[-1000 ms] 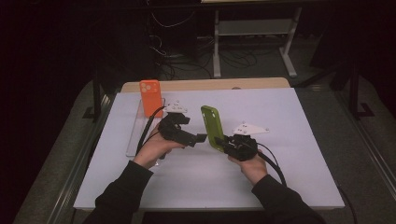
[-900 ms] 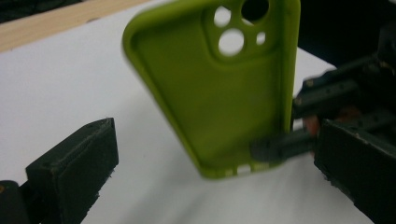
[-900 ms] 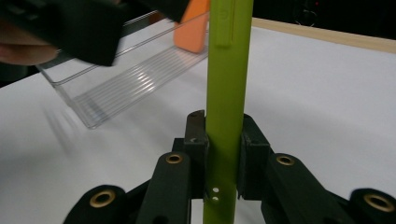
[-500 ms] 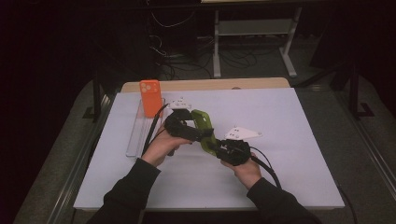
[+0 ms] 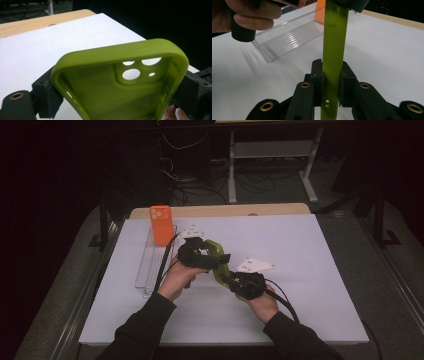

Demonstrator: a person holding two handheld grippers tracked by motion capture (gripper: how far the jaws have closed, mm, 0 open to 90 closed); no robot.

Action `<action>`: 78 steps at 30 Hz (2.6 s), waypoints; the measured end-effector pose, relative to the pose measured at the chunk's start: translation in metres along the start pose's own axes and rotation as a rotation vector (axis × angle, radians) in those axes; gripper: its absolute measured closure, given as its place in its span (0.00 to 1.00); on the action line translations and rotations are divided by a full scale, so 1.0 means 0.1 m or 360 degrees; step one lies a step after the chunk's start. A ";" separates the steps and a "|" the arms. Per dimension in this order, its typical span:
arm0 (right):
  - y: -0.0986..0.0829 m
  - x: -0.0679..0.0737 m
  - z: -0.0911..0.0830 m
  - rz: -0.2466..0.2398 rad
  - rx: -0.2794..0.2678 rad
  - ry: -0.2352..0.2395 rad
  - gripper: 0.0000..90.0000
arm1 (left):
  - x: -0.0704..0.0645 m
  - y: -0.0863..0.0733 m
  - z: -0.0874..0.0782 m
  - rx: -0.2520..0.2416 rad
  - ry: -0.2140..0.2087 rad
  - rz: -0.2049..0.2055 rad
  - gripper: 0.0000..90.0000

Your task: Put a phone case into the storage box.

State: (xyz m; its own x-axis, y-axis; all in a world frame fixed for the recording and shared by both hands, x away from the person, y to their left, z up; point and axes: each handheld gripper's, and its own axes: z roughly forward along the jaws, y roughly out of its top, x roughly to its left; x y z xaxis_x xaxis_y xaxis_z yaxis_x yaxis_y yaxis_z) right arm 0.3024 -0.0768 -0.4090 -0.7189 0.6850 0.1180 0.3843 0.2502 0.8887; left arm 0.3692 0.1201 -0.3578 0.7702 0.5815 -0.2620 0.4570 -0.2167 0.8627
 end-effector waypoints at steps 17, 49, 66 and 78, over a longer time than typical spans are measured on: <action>-0.06 -0.15 -0.10 0.0029 0.0177 0.0066 0.31 | 0.07 0.11 -0.13 -0.0039 0.0051 0.0026 0.16; -0.53 -0.71 -0.86 0.0038 0.0303 -0.0256 0.00 | 1.08 0.82 -0.97 -0.0092 0.0987 -0.0017 0.16; -0.52 -0.69 -0.88 0.0048 0.0294 -0.0239 0.00 | 1.55 0.45 -0.48 0.0126 0.1316 -0.0217 0.16; -0.51 -0.69 -0.89 0.0032 0.0286 -0.0239 0.00 | 1.67 0.28 -0.33 0.0183 0.1362 -0.0270 0.13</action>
State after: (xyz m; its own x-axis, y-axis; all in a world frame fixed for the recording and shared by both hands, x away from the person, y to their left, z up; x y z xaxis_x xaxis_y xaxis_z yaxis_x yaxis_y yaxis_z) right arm 0.2805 -0.1977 -0.4233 -0.6208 0.7820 0.0558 0.5044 0.3438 0.7921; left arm 0.4962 0.2372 -0.3630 0.1114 0.9912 0.0711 0.6127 -0.1249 0.7803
